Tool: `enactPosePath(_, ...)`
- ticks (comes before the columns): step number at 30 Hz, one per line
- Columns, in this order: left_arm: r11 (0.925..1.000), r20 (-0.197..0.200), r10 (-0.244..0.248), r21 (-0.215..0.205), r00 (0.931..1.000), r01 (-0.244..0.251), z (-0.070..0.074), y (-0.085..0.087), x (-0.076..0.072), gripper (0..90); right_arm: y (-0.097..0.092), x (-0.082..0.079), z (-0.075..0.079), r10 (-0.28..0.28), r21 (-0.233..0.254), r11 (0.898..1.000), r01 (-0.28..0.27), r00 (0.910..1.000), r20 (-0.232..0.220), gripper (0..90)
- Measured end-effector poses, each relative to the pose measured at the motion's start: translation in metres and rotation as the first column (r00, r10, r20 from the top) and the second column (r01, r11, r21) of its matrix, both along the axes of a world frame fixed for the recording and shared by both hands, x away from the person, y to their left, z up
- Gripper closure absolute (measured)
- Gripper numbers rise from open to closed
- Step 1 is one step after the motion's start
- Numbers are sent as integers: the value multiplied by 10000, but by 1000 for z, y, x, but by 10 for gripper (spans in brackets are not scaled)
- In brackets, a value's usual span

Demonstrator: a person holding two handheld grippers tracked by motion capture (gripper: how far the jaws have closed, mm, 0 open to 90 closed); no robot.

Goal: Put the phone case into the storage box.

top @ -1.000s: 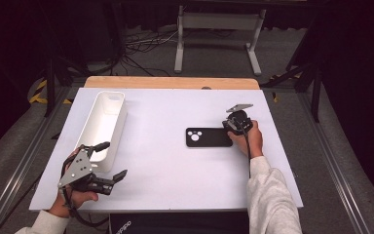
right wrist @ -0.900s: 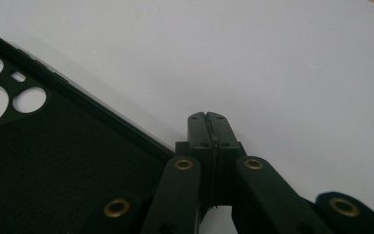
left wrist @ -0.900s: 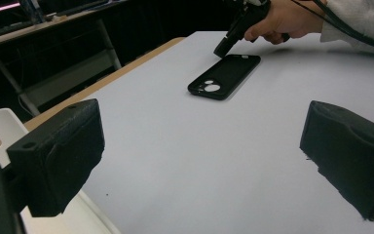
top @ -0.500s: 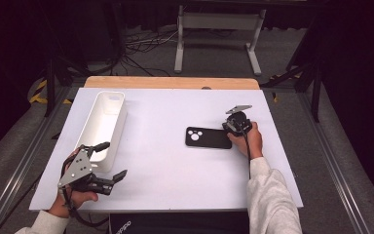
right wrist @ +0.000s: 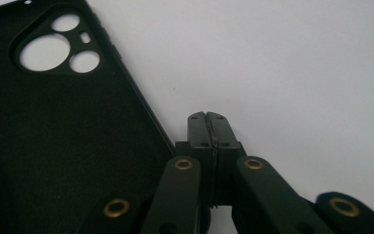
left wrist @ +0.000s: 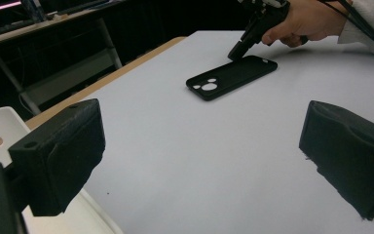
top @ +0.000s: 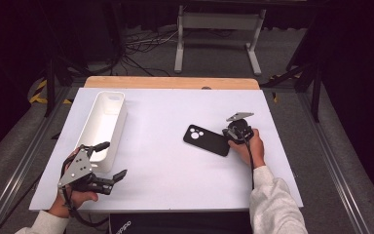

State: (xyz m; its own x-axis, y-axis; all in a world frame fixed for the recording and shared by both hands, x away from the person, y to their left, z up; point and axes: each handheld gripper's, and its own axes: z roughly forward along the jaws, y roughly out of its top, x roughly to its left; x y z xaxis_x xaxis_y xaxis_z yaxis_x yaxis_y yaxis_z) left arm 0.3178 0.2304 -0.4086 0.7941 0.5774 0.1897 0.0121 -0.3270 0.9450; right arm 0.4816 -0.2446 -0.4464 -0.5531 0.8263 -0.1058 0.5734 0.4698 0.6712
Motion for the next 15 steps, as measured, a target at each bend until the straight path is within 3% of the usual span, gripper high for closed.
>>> enactPosePath(7, 10000, -33, -20, 23, 10000, 20, 0, 0, 0, 36, 2, -11, 1, 133, 94, 9999, -131, 9997, -201, 900)
enactPosePath(15, 10000, -39, -39, 88, 10000, 39, 0, -1, 0, 38, 5, -31, -2, 160, 280, 9995, -161, 9999, 12, 900)
